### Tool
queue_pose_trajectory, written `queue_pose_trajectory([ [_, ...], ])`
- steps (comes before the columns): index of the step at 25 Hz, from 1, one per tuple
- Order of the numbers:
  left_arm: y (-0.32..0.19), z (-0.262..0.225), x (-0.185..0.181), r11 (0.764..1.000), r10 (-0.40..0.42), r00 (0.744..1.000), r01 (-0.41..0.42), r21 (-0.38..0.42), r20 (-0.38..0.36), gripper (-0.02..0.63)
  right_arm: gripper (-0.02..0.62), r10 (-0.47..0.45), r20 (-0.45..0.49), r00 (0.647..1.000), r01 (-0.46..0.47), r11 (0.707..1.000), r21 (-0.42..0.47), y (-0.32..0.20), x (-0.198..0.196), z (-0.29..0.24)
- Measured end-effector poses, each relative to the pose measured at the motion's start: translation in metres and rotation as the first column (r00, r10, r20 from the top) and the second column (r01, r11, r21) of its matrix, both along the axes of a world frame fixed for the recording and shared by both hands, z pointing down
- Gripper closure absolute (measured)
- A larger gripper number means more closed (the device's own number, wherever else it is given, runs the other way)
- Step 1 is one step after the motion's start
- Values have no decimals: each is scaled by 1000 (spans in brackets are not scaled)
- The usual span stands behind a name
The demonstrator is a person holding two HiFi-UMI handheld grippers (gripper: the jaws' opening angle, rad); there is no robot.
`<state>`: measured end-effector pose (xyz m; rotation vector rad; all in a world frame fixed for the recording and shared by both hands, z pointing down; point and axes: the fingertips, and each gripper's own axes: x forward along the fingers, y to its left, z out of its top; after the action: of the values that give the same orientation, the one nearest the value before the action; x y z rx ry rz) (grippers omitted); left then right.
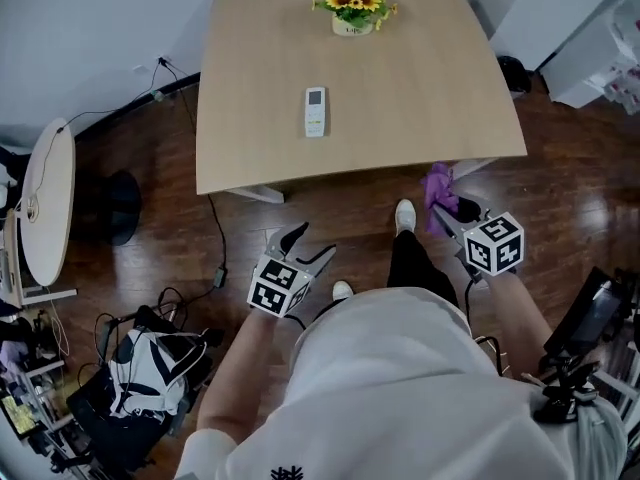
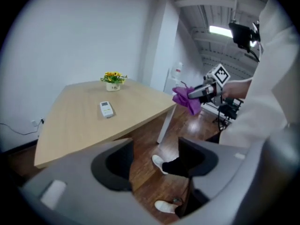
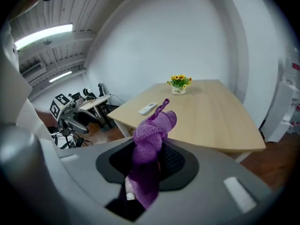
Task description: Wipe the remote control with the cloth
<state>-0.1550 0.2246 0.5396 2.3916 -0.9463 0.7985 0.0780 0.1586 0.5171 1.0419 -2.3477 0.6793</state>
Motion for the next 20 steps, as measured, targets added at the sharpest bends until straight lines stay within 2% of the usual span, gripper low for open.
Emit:
queue_pose_trajectory([
  [4,53,-17,-7,1000,22,995,-24,-20,-102,299,471,3,-22,1000,-4,998,-59,84,-22,-7],
  [7,88,-31,-9,1000,-2,985,-4,-31,-170,302,471,-20,-64,998,16,998,-58,115,-22,-22],
  [13,133,-26,-5,998,-16,985,7,-55,-173,304,471,-10,-60,998,10,1000,0,148,-15,-47],
  [16,135,-24,8,998,-32,986,23,-53,-166,304,471,-32,-57,998,34,999,29,168,-7,-55],
  [20,126,-45,32,995,-100,969,94,-37,-227,304,471,-62,-54,997,65,996,55,191,7,-65],
])
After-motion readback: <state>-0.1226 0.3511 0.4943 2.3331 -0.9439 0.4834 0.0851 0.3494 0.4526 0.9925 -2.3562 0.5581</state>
